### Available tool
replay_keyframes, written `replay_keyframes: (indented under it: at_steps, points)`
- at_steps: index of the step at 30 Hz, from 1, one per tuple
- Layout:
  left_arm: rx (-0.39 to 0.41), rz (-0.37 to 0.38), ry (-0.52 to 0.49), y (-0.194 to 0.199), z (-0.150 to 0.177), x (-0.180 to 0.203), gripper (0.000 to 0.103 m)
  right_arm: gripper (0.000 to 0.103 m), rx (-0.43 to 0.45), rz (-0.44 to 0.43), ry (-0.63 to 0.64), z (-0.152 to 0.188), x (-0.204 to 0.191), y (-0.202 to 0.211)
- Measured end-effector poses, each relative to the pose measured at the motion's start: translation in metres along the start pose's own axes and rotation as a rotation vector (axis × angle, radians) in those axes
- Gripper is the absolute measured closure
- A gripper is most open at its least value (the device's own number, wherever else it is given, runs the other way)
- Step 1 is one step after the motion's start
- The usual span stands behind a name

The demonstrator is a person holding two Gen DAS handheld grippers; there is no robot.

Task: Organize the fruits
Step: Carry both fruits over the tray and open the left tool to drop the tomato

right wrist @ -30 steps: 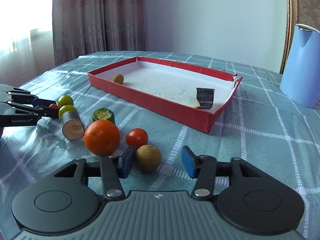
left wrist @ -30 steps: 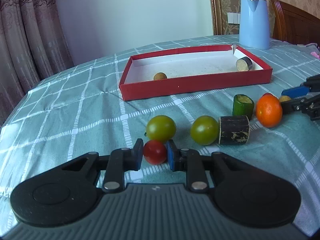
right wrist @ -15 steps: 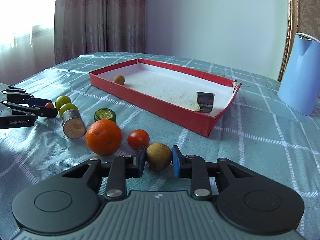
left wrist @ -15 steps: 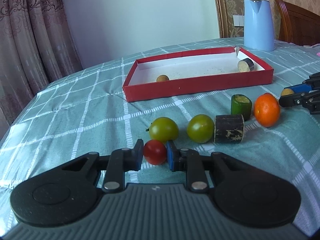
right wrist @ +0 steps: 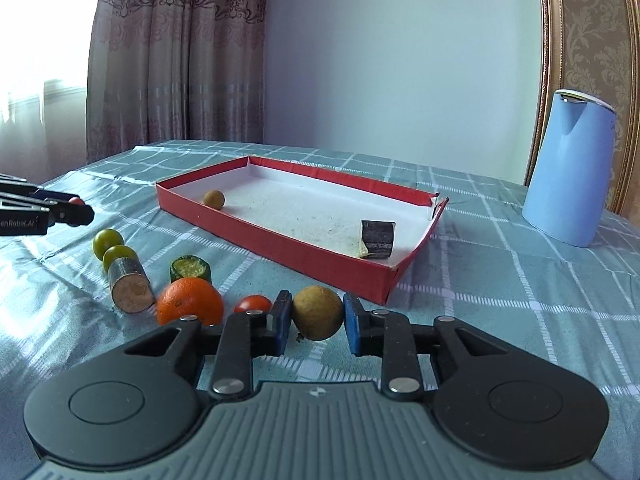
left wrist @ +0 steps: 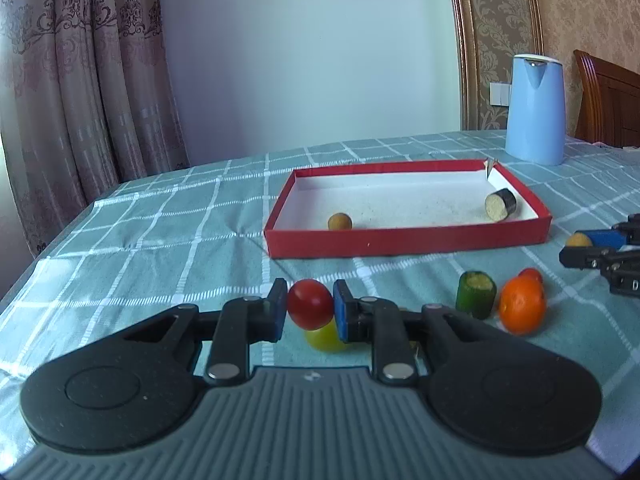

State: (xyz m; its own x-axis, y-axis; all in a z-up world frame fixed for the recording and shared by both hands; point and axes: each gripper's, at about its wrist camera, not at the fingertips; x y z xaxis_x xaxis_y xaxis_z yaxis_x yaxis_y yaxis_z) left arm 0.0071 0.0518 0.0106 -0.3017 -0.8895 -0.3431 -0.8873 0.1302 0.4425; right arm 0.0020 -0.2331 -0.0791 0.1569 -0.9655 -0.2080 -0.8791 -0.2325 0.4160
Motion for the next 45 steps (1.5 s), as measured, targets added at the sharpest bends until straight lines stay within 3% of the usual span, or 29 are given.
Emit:
replay_keyframes:
  at_steps: [12, 19, 30, 45]
  points:
    - [-0.009, -0.006, 0.058, -0.038, -0.037, 0.020, 0.081, 0.076, 0.036, 0.023, 0.007, -0.022, -0.014, -0.013]
    - [-0.020, -0.008, 0.094, -0.072, -0.059, 0.027, 0.081, 0.076, 0.051, 0.057, 0.021, -0.048, -0.025, -0.040]
    - [-0.067, -0.032, 0.083, -0.118, -0.076, 0.036, 0.081, 0.076, -0.005, 0.115, 0.014, -0.067, -0.027, -0.098]
    - [-0.107, -0.055, 0.103, -0.154, -0.082, 0.030, 0.081, 0.076, -0.092, 0.139, -0.021, -0.073, -0.020, -0.144]
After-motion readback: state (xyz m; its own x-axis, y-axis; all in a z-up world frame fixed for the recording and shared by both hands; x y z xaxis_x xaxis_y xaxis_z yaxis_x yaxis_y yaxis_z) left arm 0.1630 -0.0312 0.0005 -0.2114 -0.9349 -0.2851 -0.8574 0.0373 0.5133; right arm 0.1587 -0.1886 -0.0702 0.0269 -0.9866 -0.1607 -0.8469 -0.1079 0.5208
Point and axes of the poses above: each gripper's, at about its wrist camera, not at the fingertips, and y roughly against the way its jaws point, x to its right, z to its underside, and after that the axes turned 15 degrees about -y, right-handed
